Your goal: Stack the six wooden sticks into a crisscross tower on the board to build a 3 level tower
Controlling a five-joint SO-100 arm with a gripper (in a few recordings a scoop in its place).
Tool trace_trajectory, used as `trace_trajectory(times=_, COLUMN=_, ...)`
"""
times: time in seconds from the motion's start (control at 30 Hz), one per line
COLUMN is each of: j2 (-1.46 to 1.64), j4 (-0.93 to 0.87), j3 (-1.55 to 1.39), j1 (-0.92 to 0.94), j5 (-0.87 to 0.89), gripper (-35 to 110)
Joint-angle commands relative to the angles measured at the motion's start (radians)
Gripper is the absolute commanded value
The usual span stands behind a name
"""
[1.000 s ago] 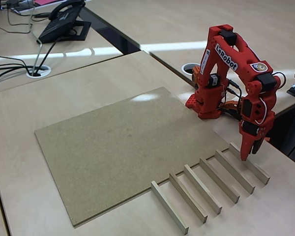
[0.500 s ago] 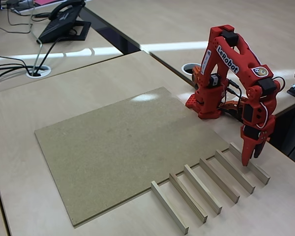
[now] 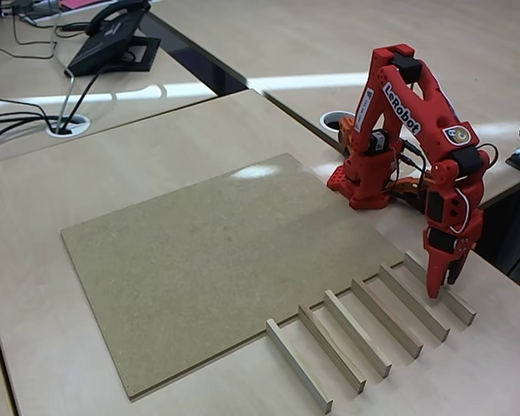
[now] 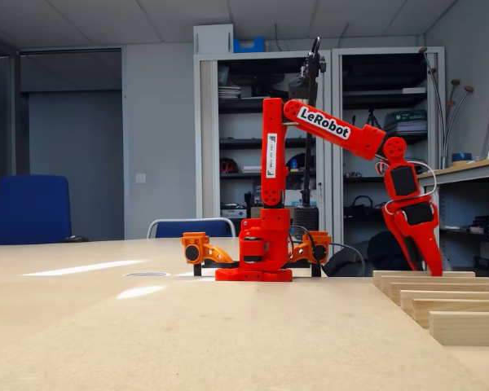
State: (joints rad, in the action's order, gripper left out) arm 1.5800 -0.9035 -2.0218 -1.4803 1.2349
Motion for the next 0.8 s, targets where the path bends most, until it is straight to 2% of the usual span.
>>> trace_trajectory(times=0.0, j2=0.014, j4=0.017, j3=-0.020, j1=-0.002, j5=0.000, gripper=15)
trace_trajectory(times=0.17, j2=0.014, j4=0.028, j3=-0.023, j1=0.015, j5=-0.011, gripper=1)
trace_trajectory(times=0.43, j2=0.032, j4=0.049, j3=-0.037, j1=0.032, j5=-0.021, gripper=0)
trace_trajectory(times=0.57, j2=0.046, j4=-0.048, j3=0.058, j1=0.032, j5=0.012, gripper=0)
trace_trajectory(times=0.77, j2=0.054, j4=-0.298, j3=0.301, j1=0.028, j5=0.091, gripper=0)
